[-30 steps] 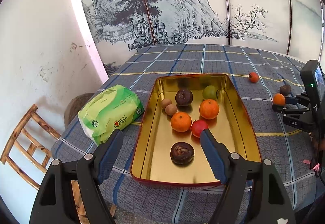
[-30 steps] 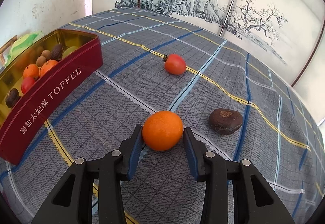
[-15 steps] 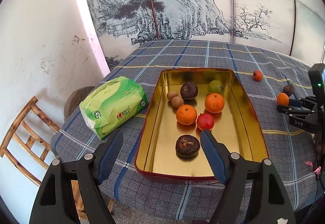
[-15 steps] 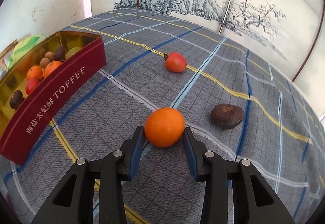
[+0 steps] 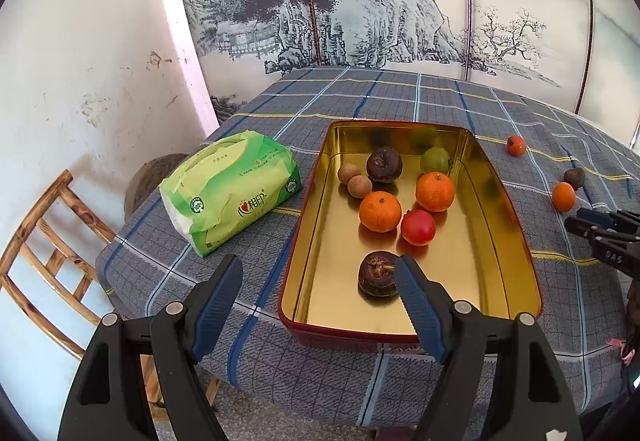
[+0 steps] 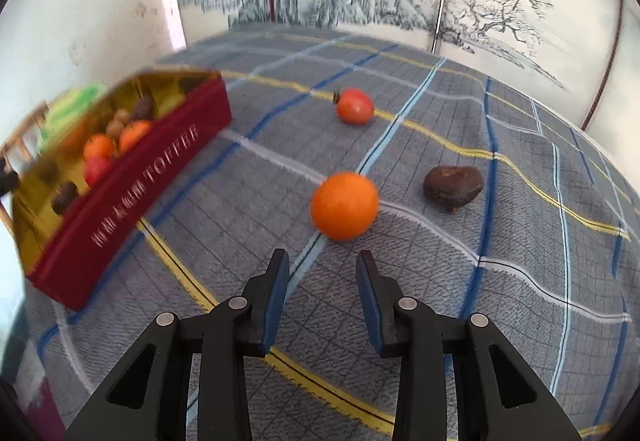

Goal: Organize fruits

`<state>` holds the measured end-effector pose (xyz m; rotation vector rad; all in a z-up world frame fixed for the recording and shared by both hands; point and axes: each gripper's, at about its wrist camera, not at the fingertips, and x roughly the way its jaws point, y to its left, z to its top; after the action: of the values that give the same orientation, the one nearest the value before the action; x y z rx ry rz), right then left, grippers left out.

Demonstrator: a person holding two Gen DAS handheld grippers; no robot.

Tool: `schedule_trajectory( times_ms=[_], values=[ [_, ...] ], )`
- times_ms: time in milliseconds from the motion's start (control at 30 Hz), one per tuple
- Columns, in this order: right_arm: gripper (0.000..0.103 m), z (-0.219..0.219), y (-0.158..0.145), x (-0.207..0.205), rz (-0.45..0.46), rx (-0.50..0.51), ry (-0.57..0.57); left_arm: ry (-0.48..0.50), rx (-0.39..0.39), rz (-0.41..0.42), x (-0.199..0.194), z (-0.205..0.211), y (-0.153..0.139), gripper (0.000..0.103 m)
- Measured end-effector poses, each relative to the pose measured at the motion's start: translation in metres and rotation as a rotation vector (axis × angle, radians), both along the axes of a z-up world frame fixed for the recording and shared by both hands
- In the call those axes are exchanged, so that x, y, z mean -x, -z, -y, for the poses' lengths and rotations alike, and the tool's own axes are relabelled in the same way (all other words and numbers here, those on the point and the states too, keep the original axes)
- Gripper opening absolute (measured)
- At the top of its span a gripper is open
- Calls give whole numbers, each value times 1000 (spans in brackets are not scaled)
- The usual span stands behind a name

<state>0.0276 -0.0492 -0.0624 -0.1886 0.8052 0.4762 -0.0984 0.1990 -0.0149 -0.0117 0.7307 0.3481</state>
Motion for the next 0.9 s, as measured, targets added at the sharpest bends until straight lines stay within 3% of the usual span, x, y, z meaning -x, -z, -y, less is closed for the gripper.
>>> schedule_trajectory(
  times_ms=[100, 333, 467, 533, 633, 767, 900],
  values=[
    [49, 5, 0, -6, 0, -3, 19, 2, 2, 2, 1, 0, 0, 75],
    [52, -1, 0, -30, -29, -33, 16, 17, 0, -13, -1, 5, 1, 75],
    [50, -7, 4, -45, -51, -22, 35, 23, -5, -10, 0, 7, 0, 75],
    [38, -8, 4, -48, -51, -11, 41, 20, -2, -4, 0, 7, -1, 75],
    [37, -14, 3, -38, -37, 23, 5, 5, 8, 10, 3, 1, -4, 75],
    [37, -19, 1, -8, -55, -32, -72, -15, 26, 16, 7, -7, -4, 75],
    [37, -29, 0, 24, -34, -12, -122, -27, 30, 13, 10, -12, -3, 75]
  ],
)
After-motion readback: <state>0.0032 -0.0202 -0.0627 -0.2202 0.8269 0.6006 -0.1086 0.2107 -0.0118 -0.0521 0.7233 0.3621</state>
